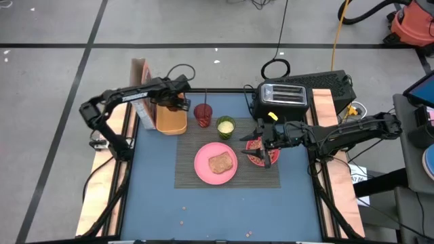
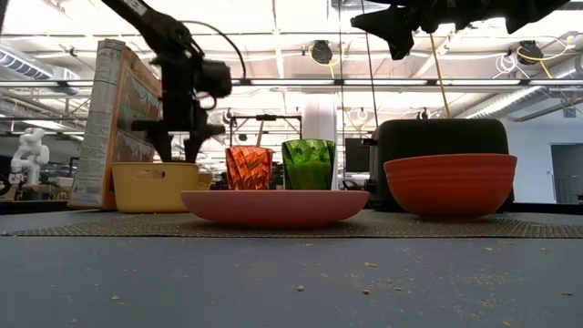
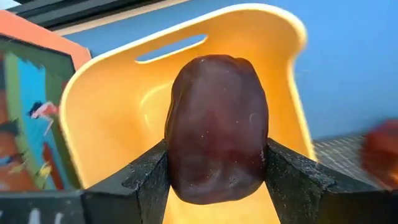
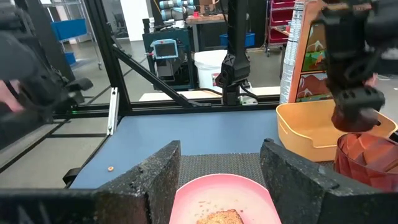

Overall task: Arrange a breakfast setting
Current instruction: Put the apple on the table gray placemat

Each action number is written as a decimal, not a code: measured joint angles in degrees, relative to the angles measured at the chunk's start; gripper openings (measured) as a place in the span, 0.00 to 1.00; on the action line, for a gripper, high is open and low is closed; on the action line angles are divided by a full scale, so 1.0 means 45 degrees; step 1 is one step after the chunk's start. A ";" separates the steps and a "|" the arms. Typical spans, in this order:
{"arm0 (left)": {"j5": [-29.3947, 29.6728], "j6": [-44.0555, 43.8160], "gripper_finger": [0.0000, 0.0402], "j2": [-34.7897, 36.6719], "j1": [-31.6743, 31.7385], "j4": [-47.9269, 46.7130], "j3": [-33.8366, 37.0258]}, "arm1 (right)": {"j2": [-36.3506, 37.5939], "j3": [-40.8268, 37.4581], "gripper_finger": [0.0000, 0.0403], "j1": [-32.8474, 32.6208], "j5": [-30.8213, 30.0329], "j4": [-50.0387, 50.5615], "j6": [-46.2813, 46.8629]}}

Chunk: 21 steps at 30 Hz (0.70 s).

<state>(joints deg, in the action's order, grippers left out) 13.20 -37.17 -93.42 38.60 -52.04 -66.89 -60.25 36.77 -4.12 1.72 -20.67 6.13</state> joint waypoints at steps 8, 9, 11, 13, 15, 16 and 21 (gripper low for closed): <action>-0.1911 0.0106 0.56 0.2361 -0.0331 -0.0376 0.0000 | 0.0000 0.0000 0.53 0.0000 -0.0039 0.0000 -0.0511; -0.2250 0.0108 0.56 0.2661 -0.0381 -0.0386 0.0000 | 0.0000 0.0000 0.53 0.0000 -0.0039 -0.0004 -0.0624; -0.2921 0.0159 0.56 0.3200 -0.0558 -0.0385 0.0000 | 0.0000 0.0000 0.53 0.0000 -0.0039 -0.0004 -0.0700; -0.3626 0.0149 0.56 0.3729 -0.0756 -0.0391 0.0000 | 0.0000 0.0000 0.53 0.0000 -0.0039 -0.0004 -0.0861; -0.4262 0.0058 0.56 0.4183 -0.1027 -0.0386 0.0000 | 0.0000 0.0000 0.53 0.0000 -0.0044 -0.0014 -0.1029; -0.4507 -0.0044 0.56 0.4396 -0.1181 -0.0388 0.0000 | 0.0000 0.0000 0.53 0.0000 -0.0045 -0.0014 -0.1160; -0.5292 -0.0581 0.56 0.5071 -0.2183 -0.0382 0.0000 | 0.0000 0.0000 0.53 -0.0029 -0.0540 -0.0116 -0.1661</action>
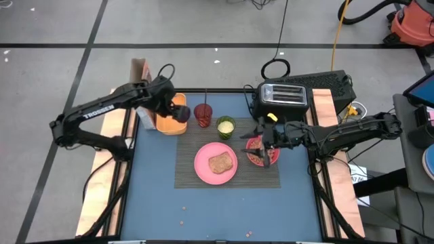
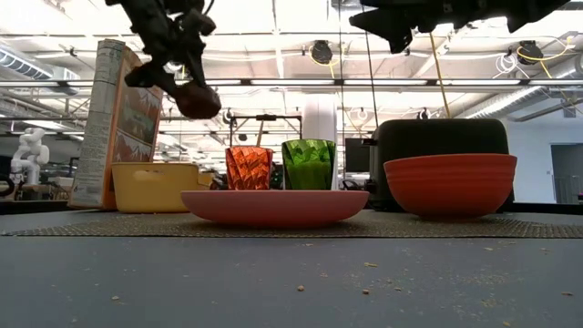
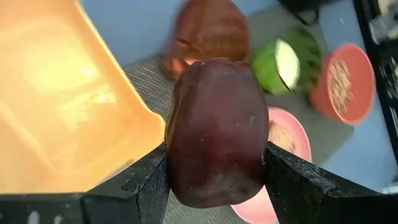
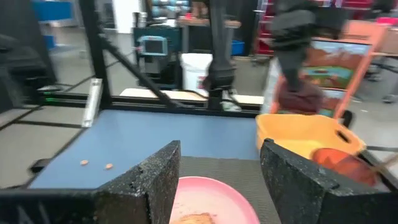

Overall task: Arrange a breakfast setting
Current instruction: Put the apple on the table gray placemat

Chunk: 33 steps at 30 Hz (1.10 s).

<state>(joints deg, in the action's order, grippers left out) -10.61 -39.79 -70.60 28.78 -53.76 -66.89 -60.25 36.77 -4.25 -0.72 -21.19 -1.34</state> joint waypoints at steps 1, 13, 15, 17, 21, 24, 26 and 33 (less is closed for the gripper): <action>-0.0005 -0.0107 0.56 0.0066 -0.0238 0.0000 0.0000 | 0.0000 0.0000 0.53 -0.0005 -0.0277 0.0002 0.0006; -0.0015 -0.1804 0.56 0.0099 -0.2949 0.0630 0.0000 | -0.0123 0.0000 0.71 0.0000 -0.1218 -0.0280 -0.0997; -0.0014 -0.2237 0.56 0.0096 -0.3383 0.1015 0.0000 | -0.0297 0.0000 0.73 0.0001 -0.1223 -0.0630 -0.1828; -0.0016 -0.2696 0.56 0.0099 -0.3789 0.1491 0.0000 | -0.0601 0.0000 0.74 -0.0098 -0.1194 -0.1332 -0.2608; -0.0009 -0.3525 0.56 0.0094 -0.4611 0.2674 0.0000 | -0.1535 0.0005 0.74 -0.0485 -0.1169 -0.2989 -0.4519; -0.0014 -0.4034 0.56 0.0098 -0.5198 0.3473 -0.0005 | -0.2349 0.0005 0.74 -0.0793 -0.1164 -0.4316 -0.6103; -0.0014 -0.4264 0.56 0.0094 -0.5550 0.3802 -0.0005 | -0.2842 0.0005 0.74 -0.0936 -0.1159 -0.5093 -0.6634; 0.0034 -0.4202 0.56 -0.0347 -0.6732 0.4794 -0.0010 | -0.4027 0.0005 0.74 -0.1001 -0.1113 -0.6813 -0.6238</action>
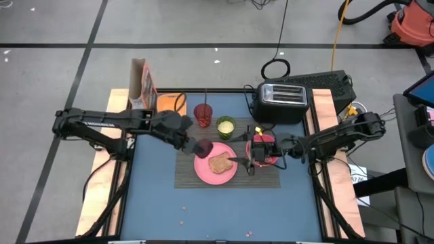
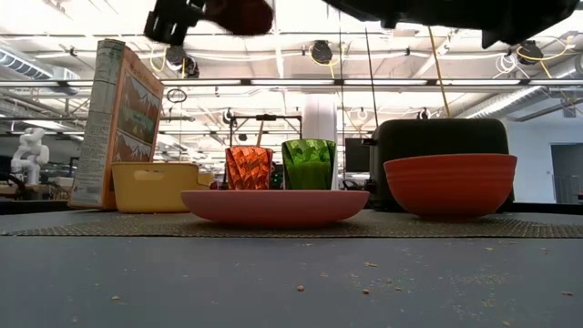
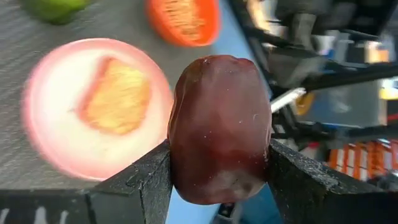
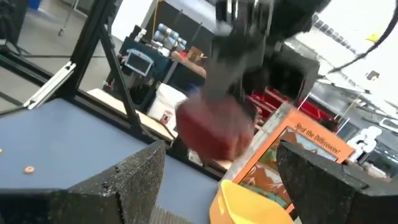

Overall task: Arrange a breakfast setting
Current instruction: Put the apple on the table gray placemat

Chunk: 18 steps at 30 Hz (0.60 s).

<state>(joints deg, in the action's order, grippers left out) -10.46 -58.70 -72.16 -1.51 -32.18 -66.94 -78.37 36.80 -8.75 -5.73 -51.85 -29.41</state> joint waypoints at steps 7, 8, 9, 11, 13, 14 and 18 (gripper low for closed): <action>-0.0022 -0.0082 0.56 -0.1103 -0.0783 0.1633 -0.0024 | -0.0425 0.0000 0.74 0.0005 0.1036 0.0043 0.0241; -0.0050 -0.0079 0.56 -0.1194 -0.0872 0.1461 0.0003 | -0.0496 0.0000 0.74 0.0010 0.1288 -0.0077 0.0417; -0.0089 -0.0076 0.56 -0.1380 -0.0964 0.1547 0.0024 | -0.0505 0.0005 0.74 0.0005 0.1347 -0.0082 0.0610; -0.0127 -0.0068 0.56 -0.1713 -0.1144 0.2356 -0.0043 | -0.0505 0.0005 0.74 0.0000 0.1445 0.0011 0.0958; -0.0141 -0.0065 0.56 -0.1947 -0.1297 0.2207 0.0038 | -0.0582 0.0071 0.74 0.0010 0.1924 0.0070 0.1058; -0.0207 -0.0072 0.56 -0.2144 -0.1347 0.2877 0.0012 | -0.0600 0.0073 0.74 -0.0013 0.2007 0.0215 0.1060; -0.0560 -0.0084 0.56 -0.2530 -0.1511 0.3863 0.0026 | -0.0840 0.0068 0.74 -0.0105 0.2349 0.0257 0.1013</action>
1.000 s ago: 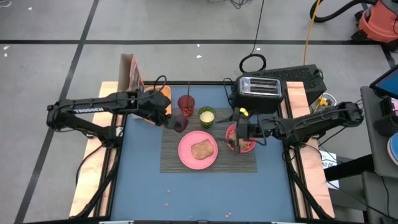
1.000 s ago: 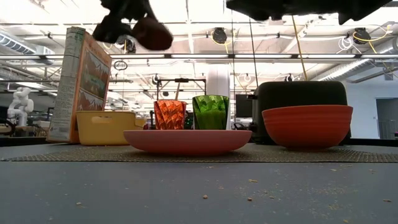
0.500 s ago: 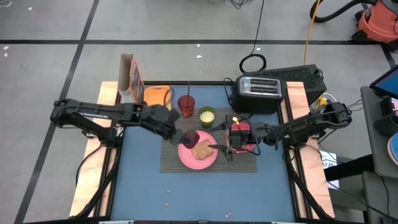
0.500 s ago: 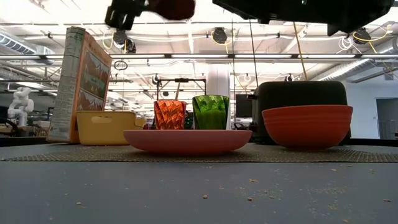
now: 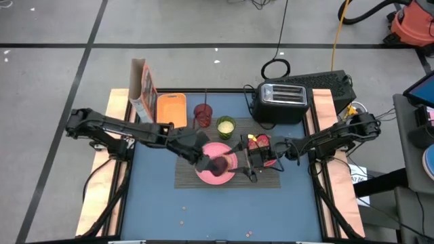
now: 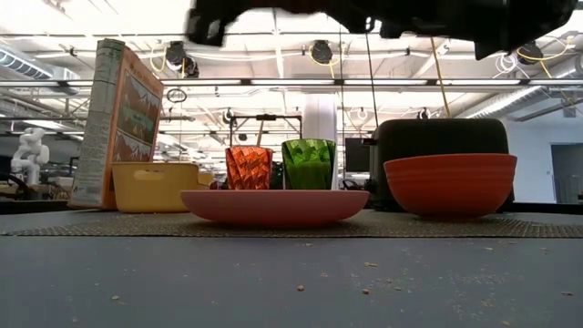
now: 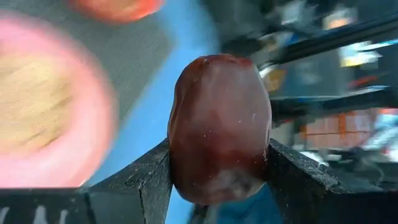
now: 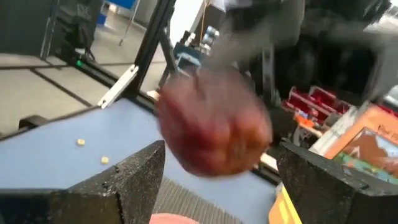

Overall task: Arrange a breakfast setting
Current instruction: Put the apple on the table gray placemat

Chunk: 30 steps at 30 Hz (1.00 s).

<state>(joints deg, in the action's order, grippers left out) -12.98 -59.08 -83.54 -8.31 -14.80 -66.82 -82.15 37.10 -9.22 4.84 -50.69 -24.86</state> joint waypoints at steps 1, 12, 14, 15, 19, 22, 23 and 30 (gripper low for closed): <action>-0.0057 -0.0032 0.56 -0.0138 -0.0023 0.0571 -0.0082 | -0.0020 -0.0010 0.74 -0.0067 0.0023 0.0036 0.0047; -0.0162 -0.0234 0.56 -0.0814 -0.0080 0.1271 -0.0014 | -0.0359 0.0003 0.74 -0.0456 0.0967 -0.0584 0.0028; -0.0167 -0.0239 0.56 -0.1021 -0.0067 0.1693 -0.0014 | -0.0356 0.0005 0.74 -0.0454 0.0969 -0.0629 0.0031; -0.0201 -0.0239 0.56 -0.1082 -0.0065 0.1860 -0.0018 | -0.0354 0.0003 0.74 -0.0461 0.1034 -0.0579 0.0033; -0.0310 -0.0192 0.56 -0.1226 -0.0064 0.2196 -0.0016 | -0.0330 0.0005 0.73 -0.0464 0.1012 -0.0325 0.0028; -0.0300 -0.0193 0.56 -0.1264 -0.0074 0.2174 -0.0007 | -0.0354 0.0005 0.70 -0.0478 0.1085 -0.0203 0.0028; -0.0313 -0.0175 0.56 -0.1259 -0.0069 0.2169 -0.0007 | -0.0350 0.0005 0.69 -0.0478 0.1043 -0.0200 0.0033; -0.0118 0.0034 0.56 -0.1249 -0.0078 0.2186 -0.0007 | -0.0349 0.0005 0.59 -0.0483 0.1014 -0.0200 -0.0011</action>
<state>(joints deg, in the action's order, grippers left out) -13.51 -58.92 -89.17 -8.67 -4.96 -66.85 -83.72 37.12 -11.40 9.41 -51.59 -24.91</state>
